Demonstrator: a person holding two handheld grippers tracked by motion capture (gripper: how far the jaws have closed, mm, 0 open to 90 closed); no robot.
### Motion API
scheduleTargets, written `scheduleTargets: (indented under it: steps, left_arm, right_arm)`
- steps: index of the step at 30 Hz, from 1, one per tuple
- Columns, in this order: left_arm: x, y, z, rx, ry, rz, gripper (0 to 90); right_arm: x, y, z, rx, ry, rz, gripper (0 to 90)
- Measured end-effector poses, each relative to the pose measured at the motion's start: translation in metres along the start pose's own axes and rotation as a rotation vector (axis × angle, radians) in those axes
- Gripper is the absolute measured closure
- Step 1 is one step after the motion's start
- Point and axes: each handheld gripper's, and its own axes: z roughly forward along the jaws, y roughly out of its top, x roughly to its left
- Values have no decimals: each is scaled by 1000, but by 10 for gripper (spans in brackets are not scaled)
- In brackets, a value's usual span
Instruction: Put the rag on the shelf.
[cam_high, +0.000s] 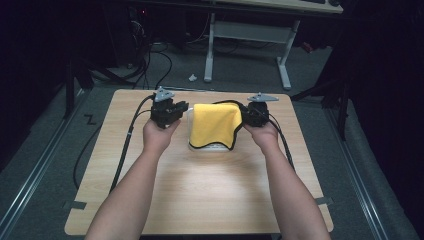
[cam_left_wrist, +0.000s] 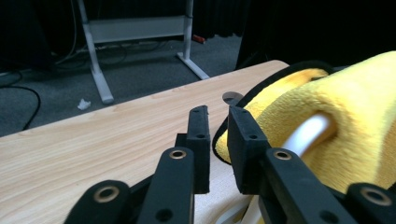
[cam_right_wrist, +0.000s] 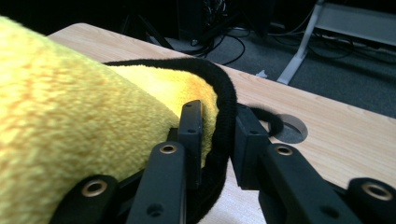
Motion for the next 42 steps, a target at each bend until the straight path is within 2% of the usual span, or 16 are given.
scheduleTargets:
  steps: [4, 7, 9, 15, 17, 19, 20, 22, 24, 25, 26, 27, 32, 35, 40, 42]
  left_arm:
    - [-2, 5, -10, -41, 7, -14, 737]
    - [-7, 13, -20, -96, -10, -20, 725]
    - [-11, 18, -22, -106, -32, -32, 706]
    - [-31, 21, -17, -76, -121, -5, 606]
    - [-36, 20, -13, -64, -152, -8, 562]
    - [-39, 17, -8, -29, -130, -6, 547]
    - [-39, 16, -5, -3, -133, -14, 556]
    - [-38, 15, -4, -6, -147, -33, 591]
    - [-40, 18, -5, -21, -153, -36, 709]
    - [-41, 18, -6, -28, -137, -27, 782]
    - [-42, 19, -6, -27, -134, -28, 807]
    - [-42, 19, -6, -24, -142, -38, 809]
    - [-38, 20, -10, -54, -121, -64, 820]
    - [-33, 19, -11, -73, -122, -117, 818]
    - [-25, 15, -14, -87, -110, -150, 815]
    - [-23, 14, -14, -81, -105, -150, 813]
  right_arm:
    - [0, -1, 2, 13, -14, 25, 713]
    - [2, 1, -1, 12, -45, 9, 708]
    - [3, 2, -2, 11, -54, -1, 707]
    - [5, 4, -4, 23, -77, -11, 707]
    - [6, 4, -5, 26, -86, -14, 707]
    - [7, 5, -6, 28, -96, -17, 704]
    - [7, 5, -8, 28, -102, -21, 701]
    - [7, 6, -11, 19, -111, -17, 697]
    - [6, 7, -17, 6, -123, -17, 693]
    - [5, 8, -20, -5, -126, -17, 692]
    - [4, 9, -23, -9, -130, -14, 692]
    - [3, 9, -25, -14, -127, -9, 692]
    - [-1, 8, -39, -32, -139, -4, 688]
    - [-3, 5, -43, -30, -147, -2, 681]
    - [-3, -2, -54, -35, -152, -9, 653]
    - [-1, -5, -60, -34, -144, -14, 630]
